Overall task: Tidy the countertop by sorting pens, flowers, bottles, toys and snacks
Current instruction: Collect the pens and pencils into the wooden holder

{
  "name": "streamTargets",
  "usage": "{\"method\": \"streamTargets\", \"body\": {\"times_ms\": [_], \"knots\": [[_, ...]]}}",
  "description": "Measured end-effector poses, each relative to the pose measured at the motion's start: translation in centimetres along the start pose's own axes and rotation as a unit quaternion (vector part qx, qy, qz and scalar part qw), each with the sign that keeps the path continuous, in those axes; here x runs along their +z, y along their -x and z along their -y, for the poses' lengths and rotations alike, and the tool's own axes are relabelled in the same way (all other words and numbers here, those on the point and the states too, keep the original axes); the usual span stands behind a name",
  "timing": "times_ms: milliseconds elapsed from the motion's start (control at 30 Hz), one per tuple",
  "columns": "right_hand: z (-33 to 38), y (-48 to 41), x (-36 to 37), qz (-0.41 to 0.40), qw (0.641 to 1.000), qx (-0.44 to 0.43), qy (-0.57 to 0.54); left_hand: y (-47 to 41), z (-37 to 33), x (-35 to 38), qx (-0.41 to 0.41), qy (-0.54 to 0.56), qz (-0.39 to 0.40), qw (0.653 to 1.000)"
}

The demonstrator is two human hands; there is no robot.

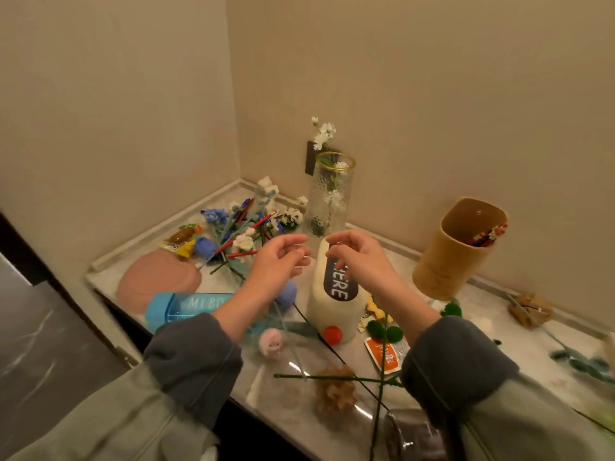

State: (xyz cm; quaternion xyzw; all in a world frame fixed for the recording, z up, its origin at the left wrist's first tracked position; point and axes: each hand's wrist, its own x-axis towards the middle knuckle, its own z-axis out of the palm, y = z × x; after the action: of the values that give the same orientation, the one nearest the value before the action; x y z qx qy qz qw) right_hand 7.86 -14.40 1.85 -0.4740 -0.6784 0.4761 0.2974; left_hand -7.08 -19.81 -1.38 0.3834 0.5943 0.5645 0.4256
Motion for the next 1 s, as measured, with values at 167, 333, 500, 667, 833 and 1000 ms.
{"method": "streamTargets", "body": {"times_ms": [167,333,500,667,833,1000], "knots": [[2.3,-4.1,4.6,0.032,0.999,0.005,0.012,-3.7,0.1,-5.4,0.004,-0.01,-0.035,0.999],[3.6,-8.9,8.9,0.022,1.0,0.015,0.01,-8.5,0.3,-10.2,-0.007,-0.037,-0.038,0.999],[3.3,-13.1,12.7,0.02,0.998,0.044,0.033,-13.1,1.6,-14.1,-0.006,-0.066,-0.032,0.997],[2.0,-17.3,15.3,0.002,0.992,0.081,0.095,-18.3,2.7,-17.0,0.004,-0.114,-0.022,0.993],[0.2,-20.5,16.7,0.037,0.956,0.149,0.252,-22.6,4.0,-18.2,-0.009,-0.187,0.013,0.982],[-0.6,-22.9,17.5,0.002,0.944,0.162,0.287,-25.7,5.2,-18.0,-0.024,-0.281,0.055,0.958]]}}
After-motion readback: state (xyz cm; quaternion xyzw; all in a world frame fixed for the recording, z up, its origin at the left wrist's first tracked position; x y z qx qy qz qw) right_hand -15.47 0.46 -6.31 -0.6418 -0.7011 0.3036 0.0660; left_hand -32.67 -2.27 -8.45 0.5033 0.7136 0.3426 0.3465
